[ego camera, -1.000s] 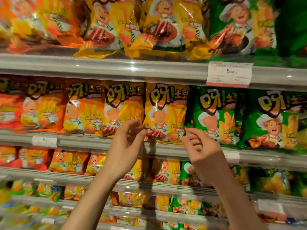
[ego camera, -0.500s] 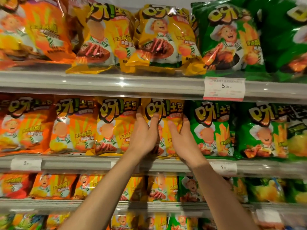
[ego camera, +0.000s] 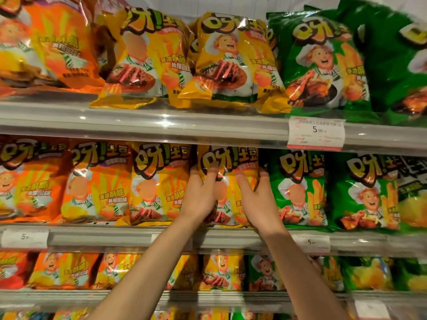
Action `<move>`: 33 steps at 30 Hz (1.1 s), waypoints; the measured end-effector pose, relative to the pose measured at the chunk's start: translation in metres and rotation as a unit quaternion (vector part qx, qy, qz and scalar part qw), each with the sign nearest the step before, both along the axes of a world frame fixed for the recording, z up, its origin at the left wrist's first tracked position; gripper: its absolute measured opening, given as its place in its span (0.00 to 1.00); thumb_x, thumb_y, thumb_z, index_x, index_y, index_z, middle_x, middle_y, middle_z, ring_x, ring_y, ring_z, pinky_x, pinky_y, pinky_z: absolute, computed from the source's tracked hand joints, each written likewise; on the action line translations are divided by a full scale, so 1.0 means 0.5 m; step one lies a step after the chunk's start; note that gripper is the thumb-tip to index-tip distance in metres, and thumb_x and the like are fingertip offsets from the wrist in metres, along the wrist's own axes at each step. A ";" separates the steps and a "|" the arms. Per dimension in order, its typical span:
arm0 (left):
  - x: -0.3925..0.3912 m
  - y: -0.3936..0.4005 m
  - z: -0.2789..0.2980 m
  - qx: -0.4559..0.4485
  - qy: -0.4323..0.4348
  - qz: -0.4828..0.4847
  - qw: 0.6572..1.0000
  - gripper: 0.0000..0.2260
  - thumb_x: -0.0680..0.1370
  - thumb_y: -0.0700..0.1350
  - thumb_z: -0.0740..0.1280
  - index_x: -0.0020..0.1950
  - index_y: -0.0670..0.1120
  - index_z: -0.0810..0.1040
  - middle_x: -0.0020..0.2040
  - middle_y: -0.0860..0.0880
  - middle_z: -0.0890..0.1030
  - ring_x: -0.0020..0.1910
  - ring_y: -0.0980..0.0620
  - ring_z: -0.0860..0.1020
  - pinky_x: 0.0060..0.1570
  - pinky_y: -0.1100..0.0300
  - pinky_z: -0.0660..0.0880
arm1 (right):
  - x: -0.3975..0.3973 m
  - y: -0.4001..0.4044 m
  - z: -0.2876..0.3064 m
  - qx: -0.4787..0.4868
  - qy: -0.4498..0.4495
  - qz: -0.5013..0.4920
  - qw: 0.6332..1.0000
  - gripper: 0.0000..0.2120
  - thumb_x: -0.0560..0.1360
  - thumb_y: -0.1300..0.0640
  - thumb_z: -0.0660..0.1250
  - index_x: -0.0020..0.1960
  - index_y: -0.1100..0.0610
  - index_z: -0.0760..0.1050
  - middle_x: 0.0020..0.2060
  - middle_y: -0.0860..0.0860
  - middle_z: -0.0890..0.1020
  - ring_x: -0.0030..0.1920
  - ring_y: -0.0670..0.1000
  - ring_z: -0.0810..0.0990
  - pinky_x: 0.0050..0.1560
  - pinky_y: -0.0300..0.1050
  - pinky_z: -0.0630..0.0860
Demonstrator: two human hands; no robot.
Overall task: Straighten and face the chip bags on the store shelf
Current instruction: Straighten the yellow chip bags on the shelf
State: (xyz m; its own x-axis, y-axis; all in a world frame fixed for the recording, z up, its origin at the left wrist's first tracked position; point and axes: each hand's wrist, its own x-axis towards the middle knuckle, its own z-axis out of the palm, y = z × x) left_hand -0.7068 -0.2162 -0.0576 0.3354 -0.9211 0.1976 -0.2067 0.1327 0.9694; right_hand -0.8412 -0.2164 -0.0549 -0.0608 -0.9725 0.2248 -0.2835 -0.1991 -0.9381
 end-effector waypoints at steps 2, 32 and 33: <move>0.001 -0.006 0.010 0.038 0.013 -0.011 0.999 0.30 0.82 0.61 0.55 0.77 0.44 0.60 0.65 0.44 0.75 0.60 0.48 0.74 0.57 0.54 0.69 | -0.004 -0.004 0.004 0.017 -0.010 0.007 1.000 0.34 0.79 0.39 0.62 0.79 0.50 0.52 0.65 0.48 0.73 0.61 0.48 0.74 0.62 0.47 0.68; 0.002 -0.011 -0.007 -0.101 -0.336 -0.003 0.936 0.17 0.86 0.44 0.50 0.72 0.49 0.70 0.81 0.54 0.52 0.80 0.46 0.46 0.75 0.52 0.52 | 0.015 0.019 0.013 -0.114 0.200 0.018 0.973 0.21 0.86 0.50 0.49 0.78 0.49 0.58 0.81 0.49 0.49 0.80 0.54 0.47 0.76 0.56 0.55; 0.002 -0.011 -0.006 -0.094 -0.345 -0.002 0.934 0.17 0.86 0.44 0.50 0.72 0.49 0.70 0.82 0.54 0.50 0.80 0.45 0.45 0.75 0.50 0.52 | 0.017 0.016 0.010 -0.114 0.200 0.015 0.973 0.22 0.86 0.50 0.49 0.79 0.50 0.57 0.81 0.50 0.49 0.80 0.55 0.48 0.76 0.56 0.54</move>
State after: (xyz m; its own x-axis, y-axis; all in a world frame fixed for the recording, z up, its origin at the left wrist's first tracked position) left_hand -0.7060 -0.2219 -0.0608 0.0641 -0.8497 0.5234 -0.7730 0.2895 0.5646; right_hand -0.8324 -0.2086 -0.0497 0.1033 -0.8948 0.4344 -0.6072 -0.4026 -0.6849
